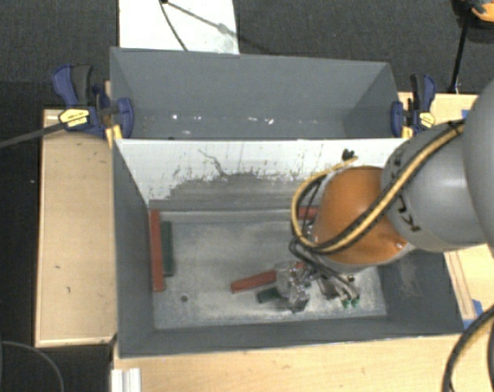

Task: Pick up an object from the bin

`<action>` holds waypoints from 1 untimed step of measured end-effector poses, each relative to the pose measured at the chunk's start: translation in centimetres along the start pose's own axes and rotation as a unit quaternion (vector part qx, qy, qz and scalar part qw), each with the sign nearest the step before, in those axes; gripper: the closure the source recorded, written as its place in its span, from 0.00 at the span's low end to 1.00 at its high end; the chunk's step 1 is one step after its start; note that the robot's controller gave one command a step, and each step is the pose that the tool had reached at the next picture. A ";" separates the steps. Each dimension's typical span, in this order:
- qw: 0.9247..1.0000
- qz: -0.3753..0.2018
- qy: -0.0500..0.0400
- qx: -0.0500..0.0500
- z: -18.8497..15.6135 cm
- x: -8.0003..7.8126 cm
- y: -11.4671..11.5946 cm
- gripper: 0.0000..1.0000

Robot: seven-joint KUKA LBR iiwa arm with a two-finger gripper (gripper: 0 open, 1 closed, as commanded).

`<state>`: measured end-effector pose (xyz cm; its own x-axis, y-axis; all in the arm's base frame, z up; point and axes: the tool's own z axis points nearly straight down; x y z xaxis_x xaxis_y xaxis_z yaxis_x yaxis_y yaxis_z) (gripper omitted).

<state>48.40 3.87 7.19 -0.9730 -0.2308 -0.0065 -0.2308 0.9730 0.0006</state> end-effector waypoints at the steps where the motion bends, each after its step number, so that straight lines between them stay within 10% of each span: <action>1: 1.000 -0.001 0.000 0.000 0.0 0.0 0.0 1.00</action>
Offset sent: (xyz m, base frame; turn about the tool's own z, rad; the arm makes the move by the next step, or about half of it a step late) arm 0.0412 0.0238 0.0701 -0.0598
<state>48.41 3.87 7.19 -0.9723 -0.2335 -0.0066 -0.2335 0.9724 0.0004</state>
